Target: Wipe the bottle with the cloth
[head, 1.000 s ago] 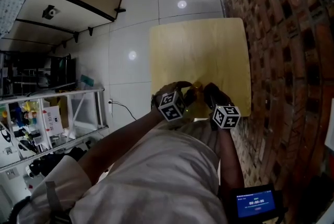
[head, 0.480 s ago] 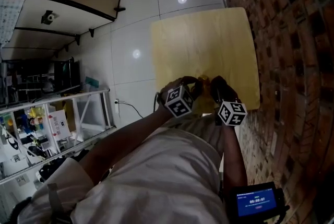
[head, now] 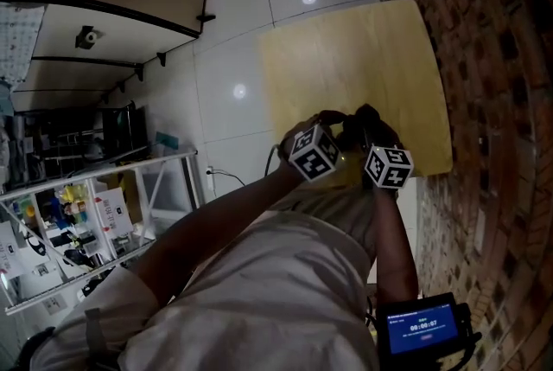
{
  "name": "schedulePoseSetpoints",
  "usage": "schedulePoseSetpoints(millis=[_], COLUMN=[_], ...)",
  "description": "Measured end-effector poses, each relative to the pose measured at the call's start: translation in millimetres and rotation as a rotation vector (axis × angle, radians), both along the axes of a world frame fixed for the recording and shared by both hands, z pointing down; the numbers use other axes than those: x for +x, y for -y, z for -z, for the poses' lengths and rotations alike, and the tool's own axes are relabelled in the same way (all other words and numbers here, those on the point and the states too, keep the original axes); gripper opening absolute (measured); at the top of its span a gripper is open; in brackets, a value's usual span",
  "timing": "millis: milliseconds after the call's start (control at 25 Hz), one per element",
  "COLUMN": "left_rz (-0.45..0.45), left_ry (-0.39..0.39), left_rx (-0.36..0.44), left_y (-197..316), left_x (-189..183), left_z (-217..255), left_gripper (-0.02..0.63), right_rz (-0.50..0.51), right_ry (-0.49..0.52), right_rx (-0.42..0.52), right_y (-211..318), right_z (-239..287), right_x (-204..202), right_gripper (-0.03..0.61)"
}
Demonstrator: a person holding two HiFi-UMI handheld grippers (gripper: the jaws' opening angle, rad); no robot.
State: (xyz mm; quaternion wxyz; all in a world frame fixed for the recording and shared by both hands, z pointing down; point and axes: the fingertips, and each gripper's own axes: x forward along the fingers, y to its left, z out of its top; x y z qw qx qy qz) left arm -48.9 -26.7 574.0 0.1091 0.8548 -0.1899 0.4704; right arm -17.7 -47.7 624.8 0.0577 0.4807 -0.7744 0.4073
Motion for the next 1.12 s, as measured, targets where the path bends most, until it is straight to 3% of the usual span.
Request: schedulePoseSetpoints(millis=[280, 440, 680, 800, 960, 1040, 1120], left_rz=[-0.001, -0.017, -0.060, -0.191, -0.362, -0.418, -0.489], left_ry=[-0.022, -0.024, -0.014, 0.009, 0.019, 0.008, -0.011], left_rx=[0.003, -0.001, -0.005, -0.003, -0.011, -0.021, -0.018], left_y=[0.6, 0.2, -0.5, -7.2, -13.2, -15.2, -18.6], left_x=[2.8, 3.0, 5.8, 8.4, 5.7, 4.5, 4.0], left_z=[0.8, 1.7, 2.8, 1.3, 1.0, 1.5, 2.1], left_gripper=[0.167, 0.167, 0.169, 0.169, 0.169, 0.167, 0.167], right_rz=[-0.093, -0.052, 0.046, 0.002, -0.062, -0.030, 0.064], right_ry=[-0.105, -0.195, -0.214, -0.141, 0.010, 0.048, 0.080], right_rx=[-0.177, -0.273, -0.289, -0.259, -0.132, -0.054, 0.034], right_y=[-5.3, -13.8, -14.2, -14.2, -9.6, -4.9, 2.9], right_z=[-79.7, -115.5, -124.0, -104.7, -56.5, -28.7, 2.4], right_x=[3.8, 1.1, -0.6, 13.7, 37.8, 46.3, 43.5], right_gripper=[0.074, 0.070, 0.071, 0.083, 0.083, 0.083, 0.083])
